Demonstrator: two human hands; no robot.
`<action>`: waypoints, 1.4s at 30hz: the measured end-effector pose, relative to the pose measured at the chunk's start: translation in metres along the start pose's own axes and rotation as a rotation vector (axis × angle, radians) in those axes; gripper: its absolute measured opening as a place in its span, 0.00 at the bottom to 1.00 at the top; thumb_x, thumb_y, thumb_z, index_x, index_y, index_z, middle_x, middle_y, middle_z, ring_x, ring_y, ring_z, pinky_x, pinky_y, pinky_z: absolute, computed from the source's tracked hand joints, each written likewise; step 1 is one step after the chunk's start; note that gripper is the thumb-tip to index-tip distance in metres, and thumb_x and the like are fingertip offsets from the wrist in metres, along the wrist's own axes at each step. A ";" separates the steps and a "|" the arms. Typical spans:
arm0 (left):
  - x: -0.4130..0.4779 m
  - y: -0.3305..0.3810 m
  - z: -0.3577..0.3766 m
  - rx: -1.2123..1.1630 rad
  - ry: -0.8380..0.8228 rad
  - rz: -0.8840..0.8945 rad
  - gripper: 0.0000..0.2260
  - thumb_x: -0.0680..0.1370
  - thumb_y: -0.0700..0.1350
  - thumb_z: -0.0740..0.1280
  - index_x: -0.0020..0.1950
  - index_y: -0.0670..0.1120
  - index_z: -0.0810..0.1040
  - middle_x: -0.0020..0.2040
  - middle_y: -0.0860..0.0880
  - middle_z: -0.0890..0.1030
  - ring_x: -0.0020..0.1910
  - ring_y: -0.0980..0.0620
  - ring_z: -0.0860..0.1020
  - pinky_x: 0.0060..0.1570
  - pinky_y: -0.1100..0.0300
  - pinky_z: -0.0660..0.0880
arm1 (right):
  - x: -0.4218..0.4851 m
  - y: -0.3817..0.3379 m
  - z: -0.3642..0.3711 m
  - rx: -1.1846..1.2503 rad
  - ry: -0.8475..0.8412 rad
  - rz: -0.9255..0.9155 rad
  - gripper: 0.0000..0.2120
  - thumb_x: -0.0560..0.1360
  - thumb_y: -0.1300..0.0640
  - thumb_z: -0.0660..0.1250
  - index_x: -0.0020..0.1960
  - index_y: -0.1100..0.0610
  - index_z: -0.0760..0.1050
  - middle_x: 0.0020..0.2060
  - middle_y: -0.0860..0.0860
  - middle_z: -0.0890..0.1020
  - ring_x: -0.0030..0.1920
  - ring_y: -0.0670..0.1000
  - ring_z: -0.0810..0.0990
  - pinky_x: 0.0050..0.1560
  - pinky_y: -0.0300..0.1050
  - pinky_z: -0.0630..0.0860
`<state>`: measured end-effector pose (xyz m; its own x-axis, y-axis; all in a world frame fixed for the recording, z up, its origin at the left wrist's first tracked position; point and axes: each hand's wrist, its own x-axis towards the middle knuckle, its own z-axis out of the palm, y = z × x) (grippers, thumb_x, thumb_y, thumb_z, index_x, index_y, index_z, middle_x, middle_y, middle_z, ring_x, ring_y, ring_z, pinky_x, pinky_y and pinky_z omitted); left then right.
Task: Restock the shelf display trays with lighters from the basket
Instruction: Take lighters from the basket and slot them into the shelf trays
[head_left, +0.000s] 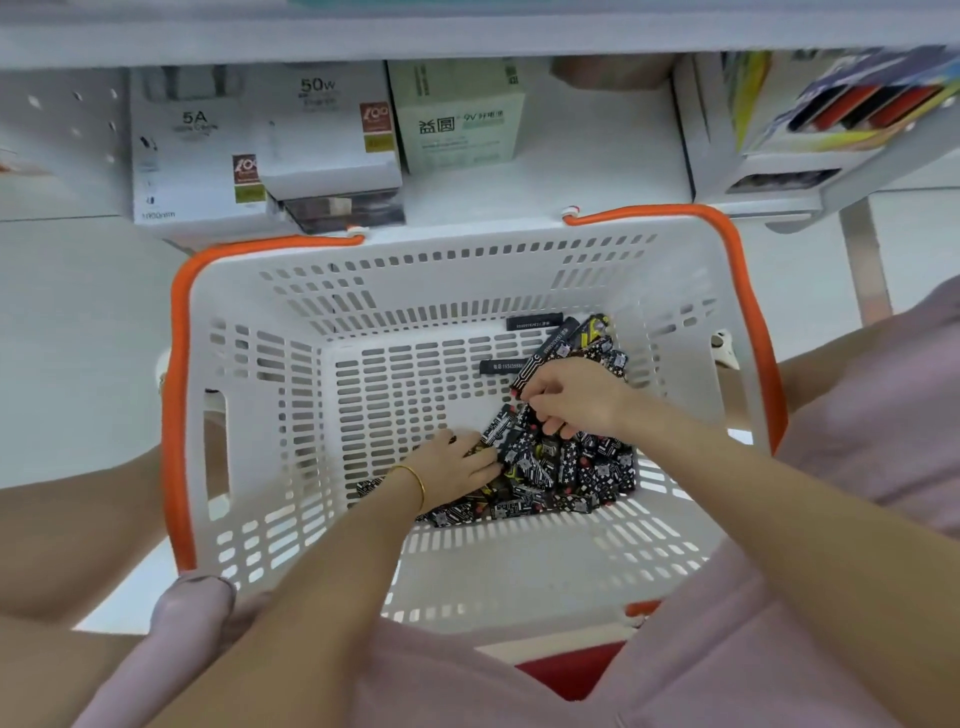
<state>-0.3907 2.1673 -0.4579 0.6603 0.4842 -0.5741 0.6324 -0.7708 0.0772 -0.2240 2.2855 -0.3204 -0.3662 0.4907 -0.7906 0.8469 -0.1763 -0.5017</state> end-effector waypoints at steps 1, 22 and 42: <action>0.002 0.003 -0.001 -0.002 -0.014 -0.016 0.29 0.76 0.43 0.66 0.73 0.46 0.56 0.71 0.45 0.63 0.65 0.41 0.67 0.51 0.48 0.74 | 0.000 0.000 0.001 -0.006 0.001 0.002 0.10 0.79 0.61 0.59 0.58 0.61 0.74 0.47 0.57 0.80 0.42 0.53 0.81 0.45 0.49 0.80; 0.018 0.006 -0.003 -0.198 -0.113 -0.212 0.25 0.75 0.39 0.65 0.70 0.41 0.61 0.61 0.42 0.74 0.59 0.43 0.73 0.57 0.52 0.69 | -0.002 0.002 -0.004 0.041 0.022 0.007 0.10 0.79 0.62 0.59 0.57 0.60 0.75 0.45 0.55 0.78 0.42 0.53 0.81 0.46 0.50 0.80; -0.088 -0.050 -0.242 -2.203 0.644 -0.528 0.08 0.76 0.32 0.64 0.52 0.42 0.75 0.43 0.43 0.79 0.43 0.47 0.79 0.48 0.47 0.80 | -0.077 -0.074 -0.089 0.480 0.164 -0.322 0.08 0.80 0.57 0.59 0.53 0.59 0.74 0.39 0.55 0.78 0.35 0.52 0.81 0.32 0.40 0.79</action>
<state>-0.3825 2.2636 -0.2137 0.0769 0.7716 -0.6314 -0.2384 0.6291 0.7398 -0.2238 2.3369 -0.1912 -0.4791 0.7016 -0.5274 0.4207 -0.3438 -0.8395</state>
